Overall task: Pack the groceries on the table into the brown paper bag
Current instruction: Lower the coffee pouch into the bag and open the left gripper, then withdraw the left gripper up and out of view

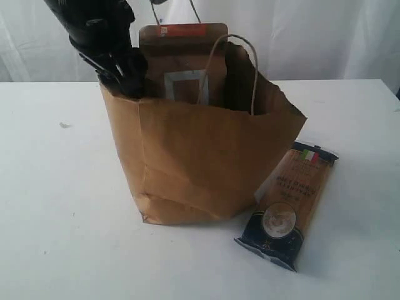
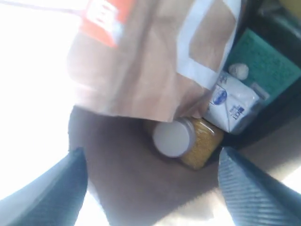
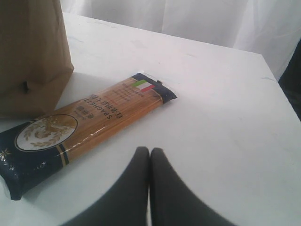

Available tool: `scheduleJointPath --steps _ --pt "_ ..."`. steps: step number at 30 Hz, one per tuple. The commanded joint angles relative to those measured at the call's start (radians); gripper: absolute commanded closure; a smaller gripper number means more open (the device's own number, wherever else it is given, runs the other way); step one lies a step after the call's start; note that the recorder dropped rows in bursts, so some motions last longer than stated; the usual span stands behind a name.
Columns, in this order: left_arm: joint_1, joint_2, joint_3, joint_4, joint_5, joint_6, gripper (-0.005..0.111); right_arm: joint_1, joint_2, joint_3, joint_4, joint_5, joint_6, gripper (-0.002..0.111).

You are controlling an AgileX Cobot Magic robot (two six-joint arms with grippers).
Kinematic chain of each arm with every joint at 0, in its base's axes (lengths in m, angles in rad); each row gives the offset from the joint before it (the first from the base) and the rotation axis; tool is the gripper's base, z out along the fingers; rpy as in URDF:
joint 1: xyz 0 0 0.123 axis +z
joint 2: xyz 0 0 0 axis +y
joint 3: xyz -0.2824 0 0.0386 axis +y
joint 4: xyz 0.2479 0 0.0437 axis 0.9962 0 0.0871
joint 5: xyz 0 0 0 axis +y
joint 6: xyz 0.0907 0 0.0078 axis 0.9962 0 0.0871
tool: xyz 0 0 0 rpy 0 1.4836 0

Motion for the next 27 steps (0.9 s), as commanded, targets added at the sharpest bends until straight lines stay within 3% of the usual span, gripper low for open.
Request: scheduleJointPath --steps 1,13,15,16,19,20,27 --pt "-0.002 -0.050 -0.032 -0.011 0.027 -0.025 0.029 -0.004 -0.006 0.001 -0.002 -0.015 0.000 0.108" --pt "-0.002 -0.143 -0.032 -0.031 0.076 -0.048 0.032 -0.004 -0.006 0.001 -0.002 -0.015 0.000 0.108" --pt "-0.002 -0.165 -0.032 -0.031 0.078 -0.082 0.049 -0.004 -0.006 0.001 -0.002 -0.015 0.000 0.108" --pt "-0.002 -0.181 -0.032 -0.031 0.078 -0.097 0.066 -0.004 -0.006 0.001 -0.002 -0.015 0.000 0.108" --pt "-0.002 -0.211 -0.032 -0.021 0.083 -0.140 0.101 -0.004 -0.006 0.001 -0.002 -0.015 0.000 0.108" --pt "-0.002 -0.227 -0.032 -0.019 0.093 -0.154 0.106 -0.004 -0.006 0.001 -0.002 -0.015 0.000 0.108" --pt "-0.002 -0.370 -0.011 -0.015 0.074 -0.263 0.107 -0.004 -0.006 0.001 -0.002 -0.015 0.000 0.108"
